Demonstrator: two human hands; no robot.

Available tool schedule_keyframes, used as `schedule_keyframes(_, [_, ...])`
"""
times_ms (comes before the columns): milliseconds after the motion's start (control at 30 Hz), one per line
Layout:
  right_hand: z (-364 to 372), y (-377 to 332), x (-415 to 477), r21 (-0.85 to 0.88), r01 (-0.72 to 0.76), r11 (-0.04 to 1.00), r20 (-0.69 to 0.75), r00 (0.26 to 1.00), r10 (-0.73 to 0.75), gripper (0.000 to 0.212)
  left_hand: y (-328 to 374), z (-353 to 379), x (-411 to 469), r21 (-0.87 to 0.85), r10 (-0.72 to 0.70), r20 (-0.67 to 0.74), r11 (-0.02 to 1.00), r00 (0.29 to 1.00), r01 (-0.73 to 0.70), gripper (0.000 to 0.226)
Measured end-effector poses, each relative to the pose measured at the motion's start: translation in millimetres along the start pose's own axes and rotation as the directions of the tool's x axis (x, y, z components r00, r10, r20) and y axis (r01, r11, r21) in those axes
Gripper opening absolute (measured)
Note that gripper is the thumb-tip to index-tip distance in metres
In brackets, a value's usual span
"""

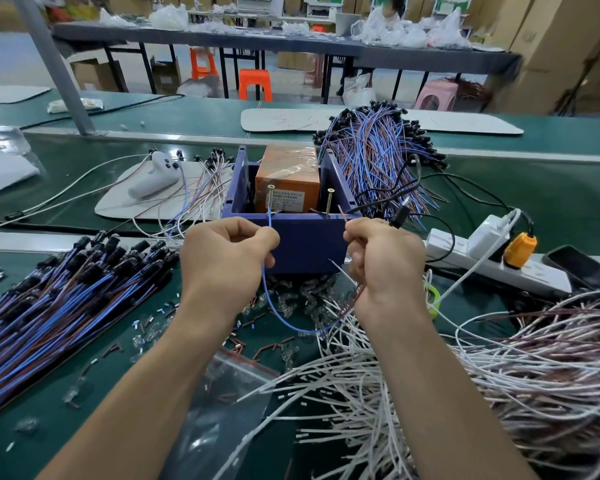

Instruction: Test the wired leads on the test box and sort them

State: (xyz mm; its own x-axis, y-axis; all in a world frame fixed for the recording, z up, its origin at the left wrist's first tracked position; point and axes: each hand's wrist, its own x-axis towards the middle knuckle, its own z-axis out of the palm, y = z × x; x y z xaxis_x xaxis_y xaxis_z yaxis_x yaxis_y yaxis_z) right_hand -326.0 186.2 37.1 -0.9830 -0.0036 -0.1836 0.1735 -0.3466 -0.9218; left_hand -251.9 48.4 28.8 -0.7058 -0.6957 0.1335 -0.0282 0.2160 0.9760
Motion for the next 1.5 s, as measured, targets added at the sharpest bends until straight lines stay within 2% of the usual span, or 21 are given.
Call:
schedule_keyframes(300, [-0.6,0.3,-2.9,0.050,0.005,0.999,0.046,0.999,-0.008,0.019,-0.9,-2.5,1.1,-0.002,0.011,0.013,1.000,1.000,-0.011,0.016])
schedule_keyframes(500, [1.2,2.0,-4.9,0.020,-0.009,1.000,0.105,0.994,0.006,0.019,0.0,-1.8,0.7,0.007,0.016,0.011,1.000,1.000,-0.016,0.018])
schedule_keyframes(967, [-0.2,2.7,-3.4,0.041,-0.016,0.999,0.131,0.991,0.011,0.013,2.1,0.2,-0.1,0.021,0.006,-0.005,1.000,1.000,-0.006,0.021])
schedule_keyframes(1200, [-0.1,3.7,-3.2,0.050,-0.011,0.999,0.158,0.987,0.003,0.024,2.5,0.7,-0.4,0.023,0.004,-0.007,1.000,1.000,-0.003,0.021])
schedule_keyframes(1367, [-0.3,2.7,-4.8,0.074,0.016,0.997,0.146,0.989,-0.026,0.017,0.9,0.3,0.0,0.021,0.018,-0.008,1.000,1.000,-0.017,0.020])
schedule_keyframes(1500, [-1.4,-0.8,-6.2,0.145,-0.029,0.989,0.199,0.980,-0.001,0.028,0.4,0.5,0.5,-0.011,0.026,-0.049,1.000,0.998,-0.027,0.015])
